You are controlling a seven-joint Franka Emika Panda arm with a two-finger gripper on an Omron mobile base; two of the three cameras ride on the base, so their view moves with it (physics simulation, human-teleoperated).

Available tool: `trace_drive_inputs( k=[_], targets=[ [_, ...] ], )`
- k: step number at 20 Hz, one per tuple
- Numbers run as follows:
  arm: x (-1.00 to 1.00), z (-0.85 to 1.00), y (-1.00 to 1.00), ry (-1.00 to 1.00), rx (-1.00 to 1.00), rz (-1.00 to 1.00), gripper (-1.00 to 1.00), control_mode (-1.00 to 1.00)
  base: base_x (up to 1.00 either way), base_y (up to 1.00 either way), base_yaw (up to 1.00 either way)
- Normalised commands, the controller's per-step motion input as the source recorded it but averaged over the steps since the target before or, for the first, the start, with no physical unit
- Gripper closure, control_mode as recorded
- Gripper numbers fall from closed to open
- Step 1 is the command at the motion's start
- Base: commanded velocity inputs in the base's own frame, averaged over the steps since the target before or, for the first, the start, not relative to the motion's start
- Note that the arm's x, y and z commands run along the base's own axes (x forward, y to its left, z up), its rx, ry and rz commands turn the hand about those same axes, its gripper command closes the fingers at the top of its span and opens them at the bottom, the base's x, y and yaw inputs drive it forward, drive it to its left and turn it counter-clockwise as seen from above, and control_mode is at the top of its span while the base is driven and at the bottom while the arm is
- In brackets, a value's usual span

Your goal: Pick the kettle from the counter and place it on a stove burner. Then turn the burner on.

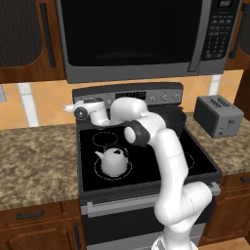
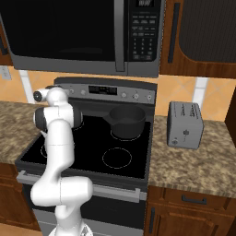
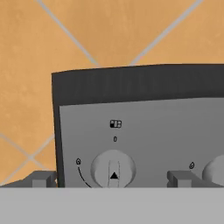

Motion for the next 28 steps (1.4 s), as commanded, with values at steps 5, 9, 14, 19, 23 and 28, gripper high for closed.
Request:
trace_drive_inputs(
  k=[5,9,14,19,23,28],
  targets=[
    [0.05,0.00,0.00,0.00,0.00,0.00,-1.00,-1.00,0.00,0.00,0.00],
    [0.03,0.00,0.00,0.00,0.00,0.00,-1.00,-1.00,0.00,0.00,0.00],
    [0.12,0.00,0.00,0.00,0.00,0.00,-1.00,-1.00,0.00,0.00,0.00],
    [0.00,0.00,0.00,0.00,0.00,0.00,1.00,-1.00,0.00,0.00,0.00],
    [0.00,0.00,0.00,0.00,0.00,0.00,1.00,-1.00,0.00,0.00,0.00],
    [0.00,0.00,0.00,0.00,0.00,0.00,1.00,-1.00,0.00,0.00,0.00]
  ],
)
